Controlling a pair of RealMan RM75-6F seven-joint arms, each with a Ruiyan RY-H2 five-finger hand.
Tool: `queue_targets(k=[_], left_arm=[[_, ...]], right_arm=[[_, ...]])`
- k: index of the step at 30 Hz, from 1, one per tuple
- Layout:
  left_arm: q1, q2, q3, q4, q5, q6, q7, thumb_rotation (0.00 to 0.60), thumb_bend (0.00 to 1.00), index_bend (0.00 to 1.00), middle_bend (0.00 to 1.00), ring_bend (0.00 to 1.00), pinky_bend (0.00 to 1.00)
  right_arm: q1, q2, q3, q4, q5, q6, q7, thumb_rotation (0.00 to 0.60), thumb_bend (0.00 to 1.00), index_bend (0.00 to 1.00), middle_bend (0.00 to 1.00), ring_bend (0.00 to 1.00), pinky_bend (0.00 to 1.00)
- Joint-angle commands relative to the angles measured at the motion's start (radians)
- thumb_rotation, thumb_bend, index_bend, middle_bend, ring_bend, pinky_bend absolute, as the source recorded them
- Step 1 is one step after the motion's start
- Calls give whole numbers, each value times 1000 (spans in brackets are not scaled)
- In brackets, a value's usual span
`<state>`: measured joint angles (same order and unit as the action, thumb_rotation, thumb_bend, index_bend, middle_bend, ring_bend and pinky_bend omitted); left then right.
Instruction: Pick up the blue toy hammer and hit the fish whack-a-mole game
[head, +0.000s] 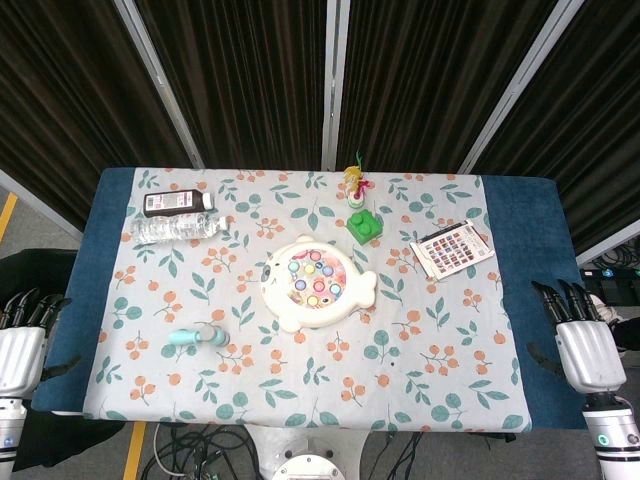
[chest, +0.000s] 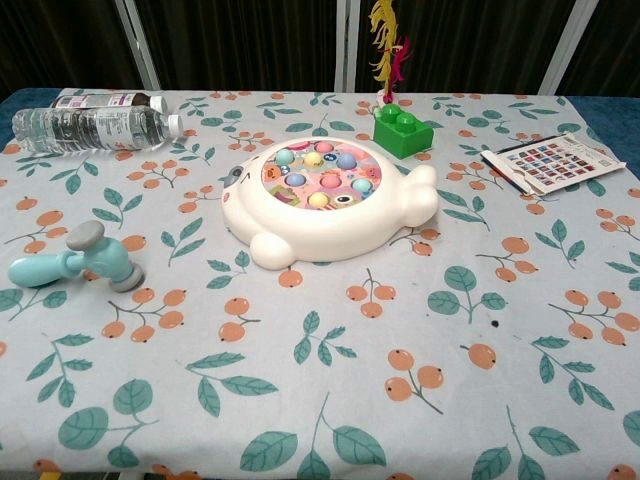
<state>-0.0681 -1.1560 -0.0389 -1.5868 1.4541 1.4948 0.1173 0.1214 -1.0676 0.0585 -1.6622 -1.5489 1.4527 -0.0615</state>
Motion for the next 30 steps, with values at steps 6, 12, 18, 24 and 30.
queue_targets(k=[6, 12, 18, 24, 30], left_arm=[[19, -5, 9, 7, 28, 38, -9, 600, 1, 220, 187, 56, 69], [2, -6, 9, -13, 45, 15, -44, 600, 2, 253, 202, 58, 72], [-81, -18, 12, -49, 96, -97, -120, 600, 119, 295, 243, 134, 116], [-165, -67, 16, -52, 108, -223, -138, 600, 169, 316, 269, 161, 133], [-223, -141, -2, -52, 26, -329, -44, 600, 186, 327, 271, 161, 133]], right_arm=[[-19, 9, -3, -8, -21, 44, -1, 600, 137, 25, 156, 0, 0], [-48, 19, -3, -4, -34, 103, 5, 600, 136, 25, 156, 0, 0], [-63, 24, -3, 1, -38, 126, 10, 600, 136, 25, 156, 0, 0], [-61, 27, 0, 3, -33, 118, 15, 600, 137, 25, 156, 0, 0], [-52, 30, 5, 10, -27, 103, 22, 600, 137, 25, 156, 0, 0]])
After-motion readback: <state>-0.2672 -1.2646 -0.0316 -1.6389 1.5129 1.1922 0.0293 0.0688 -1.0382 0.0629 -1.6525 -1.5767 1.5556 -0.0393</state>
